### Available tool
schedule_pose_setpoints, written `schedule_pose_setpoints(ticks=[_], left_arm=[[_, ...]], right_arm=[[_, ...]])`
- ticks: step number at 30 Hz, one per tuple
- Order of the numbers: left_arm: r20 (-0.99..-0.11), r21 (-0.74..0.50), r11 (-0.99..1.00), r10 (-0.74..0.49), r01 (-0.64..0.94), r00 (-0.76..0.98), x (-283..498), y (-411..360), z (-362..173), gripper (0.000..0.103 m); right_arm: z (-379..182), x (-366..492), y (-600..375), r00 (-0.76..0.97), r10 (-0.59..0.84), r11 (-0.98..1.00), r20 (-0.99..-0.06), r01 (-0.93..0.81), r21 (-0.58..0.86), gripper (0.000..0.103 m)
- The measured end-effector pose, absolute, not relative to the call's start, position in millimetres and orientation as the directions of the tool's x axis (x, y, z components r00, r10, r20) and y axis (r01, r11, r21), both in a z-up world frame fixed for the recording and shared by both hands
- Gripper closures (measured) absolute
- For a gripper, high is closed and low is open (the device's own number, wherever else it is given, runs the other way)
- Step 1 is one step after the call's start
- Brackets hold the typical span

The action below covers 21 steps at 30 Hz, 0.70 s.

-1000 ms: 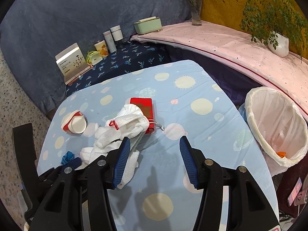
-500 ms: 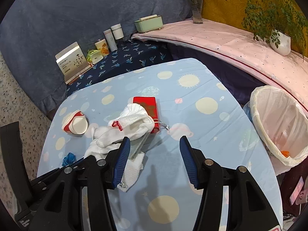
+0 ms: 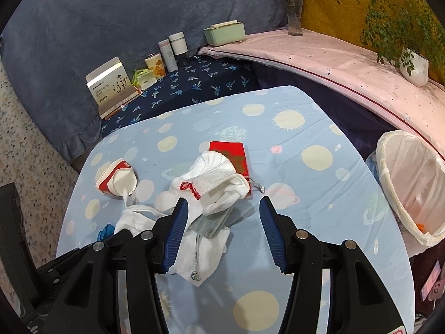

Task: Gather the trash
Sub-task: 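Grasp a white glove with the left gripper while the right gripper grasps another glove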

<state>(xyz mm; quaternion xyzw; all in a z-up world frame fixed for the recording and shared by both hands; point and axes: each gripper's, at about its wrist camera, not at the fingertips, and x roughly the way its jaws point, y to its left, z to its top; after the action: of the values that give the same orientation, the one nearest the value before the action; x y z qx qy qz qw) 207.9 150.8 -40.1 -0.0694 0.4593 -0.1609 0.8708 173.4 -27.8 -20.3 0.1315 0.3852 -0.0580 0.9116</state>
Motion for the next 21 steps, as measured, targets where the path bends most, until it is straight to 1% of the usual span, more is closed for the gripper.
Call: schedule_pose_setpoints(ticks=[21], left_arm=[[-0.780, -0.276, 0.940, -0.341, 0.201, 0.525, 212.0, 162.0, -45.0, 0.098]], right_arm=[[-21.7, 179.4, -25.3, 0.692, -0.003, 0.958, -0.722, 0.209, 0.196, 0.050]])
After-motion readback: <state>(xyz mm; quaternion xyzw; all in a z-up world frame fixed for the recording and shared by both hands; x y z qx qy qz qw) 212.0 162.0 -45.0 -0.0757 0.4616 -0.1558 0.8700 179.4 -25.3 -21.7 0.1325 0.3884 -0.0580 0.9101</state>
